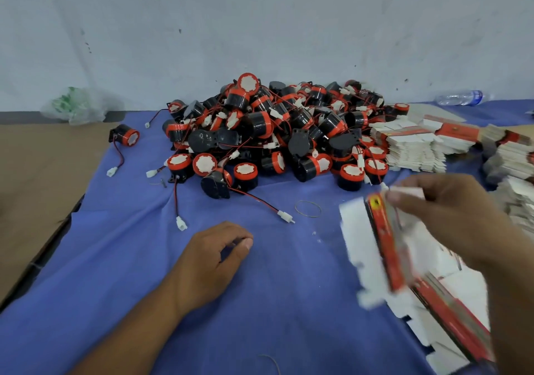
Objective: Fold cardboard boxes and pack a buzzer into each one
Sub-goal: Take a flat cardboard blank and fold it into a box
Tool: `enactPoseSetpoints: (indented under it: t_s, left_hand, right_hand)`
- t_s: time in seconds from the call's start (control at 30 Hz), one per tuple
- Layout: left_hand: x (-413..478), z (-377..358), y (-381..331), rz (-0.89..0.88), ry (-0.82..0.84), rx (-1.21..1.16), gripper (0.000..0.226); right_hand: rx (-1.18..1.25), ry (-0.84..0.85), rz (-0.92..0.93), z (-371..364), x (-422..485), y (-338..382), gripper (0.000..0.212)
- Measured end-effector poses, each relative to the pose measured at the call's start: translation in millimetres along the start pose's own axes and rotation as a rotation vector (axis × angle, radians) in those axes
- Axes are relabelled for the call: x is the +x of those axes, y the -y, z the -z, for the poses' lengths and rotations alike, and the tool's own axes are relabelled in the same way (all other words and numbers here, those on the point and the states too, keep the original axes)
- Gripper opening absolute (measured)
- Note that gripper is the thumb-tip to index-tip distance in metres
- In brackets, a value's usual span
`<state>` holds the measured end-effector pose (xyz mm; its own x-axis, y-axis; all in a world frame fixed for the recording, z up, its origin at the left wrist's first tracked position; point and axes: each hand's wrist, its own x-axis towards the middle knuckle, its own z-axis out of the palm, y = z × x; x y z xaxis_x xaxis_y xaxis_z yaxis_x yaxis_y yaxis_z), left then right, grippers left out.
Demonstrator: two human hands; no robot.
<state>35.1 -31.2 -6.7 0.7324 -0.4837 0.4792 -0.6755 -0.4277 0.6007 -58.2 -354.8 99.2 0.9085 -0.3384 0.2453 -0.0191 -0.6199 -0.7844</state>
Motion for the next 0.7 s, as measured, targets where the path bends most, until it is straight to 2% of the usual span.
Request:
enactPoseSetpoints:
  t_s: [0.03,0.1,0.13,0.2,0.3,0.33,0.4,0.47,0.5,0.57,0.63,0.7]
  left_hand:
    - [0,0,-1,0.045,-0.012,-0.054,0.025]
    - [0,-1,-7,0.148,-0.026,-0.247,0.036]
    - [1,-1,-9,0.185,-0.040,-0.349,0.040]
    - [3,1,-13,0.230,-0.091,-0.459,0.032]
    - [8,7,-11,0.371,-0.200,-0.525,0.008]
    - [8,8,-7,0.427,-0.237,-0.548,0.013]
    - [10,8,-5,0.490,-0.297,-0.589,0.021]
    - [12,8,-6,0.493,-0.332,-0.599,0.031]
    - [13,8,-6,0.481,-0.322,-0.609,0.034]
    - [14,9,-3,0.464,-0.264,-0.661,0.031]
    - [13,9,-3,0.497,-0.183,-0.850,0.025]
    - [12,8,-8,0.521,-0.042,-1.065,0.036]
  right_hand:
    - [0.177,-0.076,0.027,-12,2,6,0.017]
    - [0.363,-0.131,0.050,-47,8,15,0.021]
    - [0.393,-0.105,0.038,-67,10,18,0.021]
    - [0.389,-0.004,-0.014,-105,12,20,0.019]
    - [0.328,0.194,-0.042,-142,11,11,0.004]
    - [0.311,0.259,-0.022,-150,11,8,0.010]
    - [0.241,0.333,0.065,-162,8,1,0.041]
    - [0.082,0.330,0.209,-168,5,-3,0.075]
    - [-0.050,0.316,0.301,-170,4,-5,0.081]
    - [-0.310,0.286,0.458,-172,3,-5,0.080]
    - [-0.355,0.303,0.545,-170,2,-3,0.076]
    - [-0.287,0.361,0.610,-170,0,-1,0.077]
